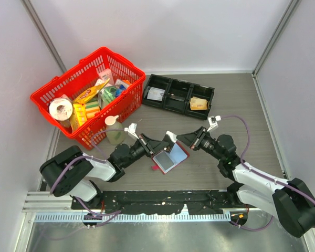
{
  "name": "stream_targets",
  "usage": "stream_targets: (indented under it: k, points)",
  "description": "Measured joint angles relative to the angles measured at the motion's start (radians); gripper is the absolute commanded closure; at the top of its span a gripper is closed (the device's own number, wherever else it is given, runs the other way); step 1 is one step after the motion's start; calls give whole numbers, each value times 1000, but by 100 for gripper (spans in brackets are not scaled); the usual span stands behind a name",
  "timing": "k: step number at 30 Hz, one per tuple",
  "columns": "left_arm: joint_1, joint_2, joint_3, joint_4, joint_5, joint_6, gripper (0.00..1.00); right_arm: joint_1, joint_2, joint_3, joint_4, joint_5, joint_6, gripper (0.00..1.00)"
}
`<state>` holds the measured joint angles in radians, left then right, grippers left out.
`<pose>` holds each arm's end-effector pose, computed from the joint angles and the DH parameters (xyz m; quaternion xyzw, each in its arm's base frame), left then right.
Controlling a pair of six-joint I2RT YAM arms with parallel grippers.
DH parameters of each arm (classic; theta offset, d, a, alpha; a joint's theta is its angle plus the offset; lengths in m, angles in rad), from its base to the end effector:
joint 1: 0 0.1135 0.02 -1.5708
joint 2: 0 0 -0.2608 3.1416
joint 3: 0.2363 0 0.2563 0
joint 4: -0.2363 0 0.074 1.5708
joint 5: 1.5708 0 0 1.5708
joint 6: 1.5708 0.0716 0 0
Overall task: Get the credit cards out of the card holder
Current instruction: Place the credit card in the storage box.
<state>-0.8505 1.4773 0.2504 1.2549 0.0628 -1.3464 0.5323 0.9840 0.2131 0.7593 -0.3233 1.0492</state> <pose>0.1823 -0.2146 0.1629 -0.1492 0.6810 -0.6481 0.3065 0.1935 0.1404 0.1984 0.0700 0.7075 0.5737 0.4066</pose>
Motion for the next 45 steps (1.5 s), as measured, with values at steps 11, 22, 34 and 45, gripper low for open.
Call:
stream_targets:
  k: [11,22,34,45]
  points:
    - [7,-66,-23,-42,80,85,100,-66,-63,194,-412,-161,-297,30]
    - [8,-235,60,-295,288,293,100,-79,-22,356,-713,-424,-612,40]
    - [29,-291,148,-550,350,441,39,-80,-4,382,-789,-599,-706,99]
    - [214,-553,412,-1254,101,643,0,-185,144,520,-803,-417,-639,99]
